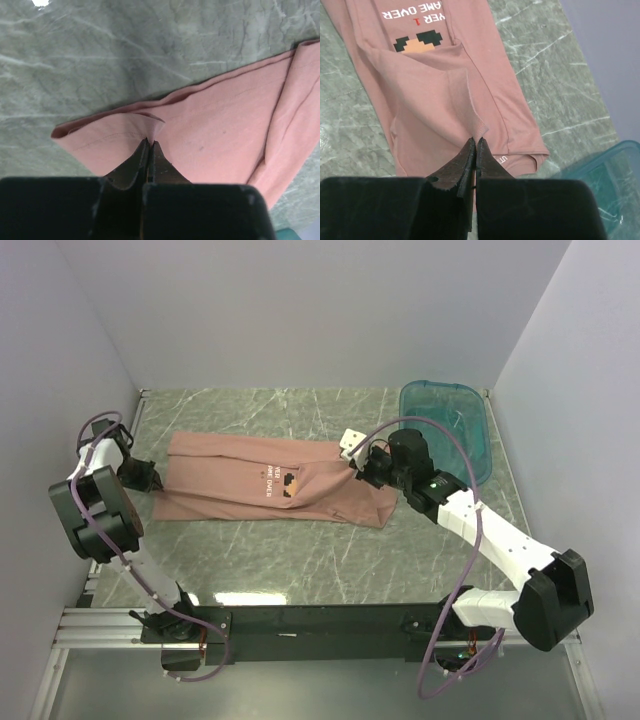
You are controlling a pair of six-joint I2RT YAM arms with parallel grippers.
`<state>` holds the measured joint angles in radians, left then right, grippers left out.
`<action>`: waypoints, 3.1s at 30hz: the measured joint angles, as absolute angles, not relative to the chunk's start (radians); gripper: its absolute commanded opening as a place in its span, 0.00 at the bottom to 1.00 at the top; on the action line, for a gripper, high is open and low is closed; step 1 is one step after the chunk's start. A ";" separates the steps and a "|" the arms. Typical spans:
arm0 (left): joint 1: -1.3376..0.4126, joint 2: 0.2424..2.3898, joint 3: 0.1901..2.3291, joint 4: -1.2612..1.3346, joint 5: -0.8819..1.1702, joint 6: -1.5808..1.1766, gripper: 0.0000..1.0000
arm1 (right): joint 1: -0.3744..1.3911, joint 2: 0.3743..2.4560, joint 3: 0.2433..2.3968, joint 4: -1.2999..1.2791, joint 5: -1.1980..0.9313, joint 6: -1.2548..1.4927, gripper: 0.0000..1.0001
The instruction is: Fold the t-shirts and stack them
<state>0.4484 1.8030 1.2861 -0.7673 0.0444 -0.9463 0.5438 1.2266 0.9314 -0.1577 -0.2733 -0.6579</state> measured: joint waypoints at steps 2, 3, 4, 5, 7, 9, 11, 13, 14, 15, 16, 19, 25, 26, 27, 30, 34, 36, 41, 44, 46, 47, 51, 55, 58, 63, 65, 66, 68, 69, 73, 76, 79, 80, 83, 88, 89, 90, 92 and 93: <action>0.440 1.826 1.304 -0.773 0.038 -0.939 0.00 | 0.539 1.235 0.931 -0.156 -0.269 -0.651 0.00; 0.436 1.837 1.314 -0.777 0.036 -0.936 0.00 | 0.537 1.238 0.931 -0.156 -0.268 -0.649 0.00; 0.431 1.849 1.325 -0.781 0.033 -0.933 0.00 | 0.536 1.240 0.931 -0.156 -0.266 -0.647 0.00; 0.425 1.861 1.336 -0.783 0.029 -0.928 0.00 | 0.535 1.242 0.931 -0.155 -0.265 -0.645 0.00; 0.415 1.880 1.351 -0.786 0.027 -0.923 0.00 | 0.534 1.245 0.932 -0.150 -0.262 -0.643 0.00; 0.405 1.895 1.364 -0.789 0.025 -0.916 0.00 | 0.532 1.250 0.937 -0.149 -0.257 -0.641 0.00; 0.394 1.909 1.382 -0.796 0.022 -0.906 0.00 | 0.529 1.253 0.943 -0.149 -0.255 -0.638 0.00; 0.385 1.922 1.403 -0.799 0.012 -0.901 0.00 | 0.525 1.257 0.955 -0.148 -0.255 -0.635 0.00; 0.381 1.928 1.413 -0.800 0.005 -0.898 0.00 | 0.524 1.260 0.962 -0.149 -0.255 -0.633 0.00; 0.378 1.931 1.420 -0.800 0.001 -0.895 0.00 | 0.522 1.264 0.969 -0.147 -0.256 -0.632 0.00; 0.374 1.935 1.426 -0.801 -0.004 -0.892 0.00 | 0.521 1.268 0.976 -0.147 -0.257 -0.632 0.00; 0.366 1.946 1.437 -0.805 -0.018 -0.882 0.00 | 0.520 1.288 0.997 -0.147 -0.263 -0.631 0.00; 0.364 1.961 1.443 -0.810 -0.028 -0.873 0.00 | 0.519 1.361 1.058 -0.152 -0.287 -0.629 0.00; 0.364 1.963 1.444 -0.812 -0.028 -0.873 0.00 | 0.519 1.375 1.070 -0.152 -0.289 -0.629 0.00; 0.364 1.963 1.445 -0.813 -0.030 -0.872 0.00 | 0.519 1.388 1.082 -0.152 -0.290 -0.629 0.00; 0.362 1.963 1.456 -0.817 -0.031 -0.866 0.00 | 0.519 1.421 1.112 -0.154 -0.289 -0.630 0.00; 0.361 1.963 1.468 -0.818 -0.032 -0.858 0.00 | 0.519 1.461 1.149 -0.163 -0.289 -0.637 0.00; 0.360 1.963 1.470 -0.817 -0.032 -0.857 0.00 | 0.518 1.484 1.168 -0.166 -0.286 -0.640 0.00; 0.360 1.964 1.471 -0.817 -0.032 -0.854 0.00 | 0.518 1.537 1.200 -0.173 -0.281 -0.652 0.00; 0.360 1.970 1.473 -0.817 -0.032 -0.851 0.00 | 0.517 1.563 1.219 -0.179 -0.281 -0.664 0.00; 0.360 1.977 1.476 -0.817 -0.033 -0.851 0.00 | 0.516 1.578 1.236 -0.186 -0.281 -0.671 0.00; 0.360 1.982 1.476 -0.817 -0.033 -0.851 0.00 | 0.516 1.586 1.248 -0.188 -0.281 -0.674 0.00; 0.360 1.993 1.477 -0.816 -0.033 -0.850 0.00 | 0.516 1.623 1.296 -0.188 -0.281 -0.678 0.00; 0.360 1.995 1.479 -0.817 -0.033 -0.850 0.00 | 0.513 1.651 1.322 -0.192 -0.281 -0.679 0.00; 0.360 1.996 1.488 -0.818 -0.033 -0.850 0.00 | 0.508 1.670 1.335 -0.196 -0.277 -0.678 0.00; 0.360 1.998 1.500 -0.819 -0.032 -0.849 0.00 | 0.495 1.703 1.352 -0.196 -0.263 -0.674 0.00; 0.360 2.001 1.503 -0.818 -0.032 -0.849 0.00 | 0.487 1.720 1.370 -0.198 -0.257 -0.669 0.00; 0.360 2.003 1.504 -0.819 -0.032 -0.849 0.00 | 0.484 1.726 1.379 -0.197 -0.255 -0.666 0.00; 0.360 2.007 1.504 -0.819 -0.032 -0.848 0.00 | 0.477 1.740 1.401 -0.198 -0.256 -0.659 0.00; 0.360 2.008 1.504 -0.819 -0.032 -0.846 0.00 | 0.474 1.745 1.409 -0.201 -0.257 -0.655 0.00; 0.360 2.002 1.501 -0.817 -0.029 -0.831 0.00 | 0.461 1.734 1.413 -0.254 -0.334 -0.667 0.00; 0.360 1.948 1.446 -0.790 -0.021 -0.822 0.00 | 0.453 1.655 1.361 -0.325 -0.436 -0.707 0.00; 0.361 1.837 1.360 -0.778 -0.014 -0.812 0.00 | 0.451 1.482 1.255 -0.406 -0.542 -0.760 0.00; 0.363 1.790 1.330 -0.776 -0.009 -0.808 0.00 | 0.451 1.430 1.231 -0.428 -0.571 -0.775 0.00; 0.372 1.638 1.227 -0.742 0.012 -0.805 0.00 | 0.451 1.246 1.155 -0.490 -0.660 -0.826 0.00; 0.410 1.407 1.038 -0.709 0.045 -0.805 0.00 | 0.451 1.049 1.019 -0.591 -0.756 -0.904 0.00; 0.421 1.375 1.003 -0.707 0.052 -0.805 0.00 | 0.451 1.034 0.997 -0.611 -0.766 -0.915 0.00; 0.430 1.354 0.976 -0.702 0.057 -0.805 0.00 | 0.451 1.021 0.973 -0.635 -0.781 -0.930 0.00; 0.446 1.324 0.922 -0.698 0.066 -0.805 0.00 | 0.451 1.015 0.929 -0.686 -0.809 -0.961 0.00; 0.451 1.316 0.899 -0.698 0.069 -0.805 0.00 | 0.454 1.016 0.914 -0.714 -0.818 -0.978 0.00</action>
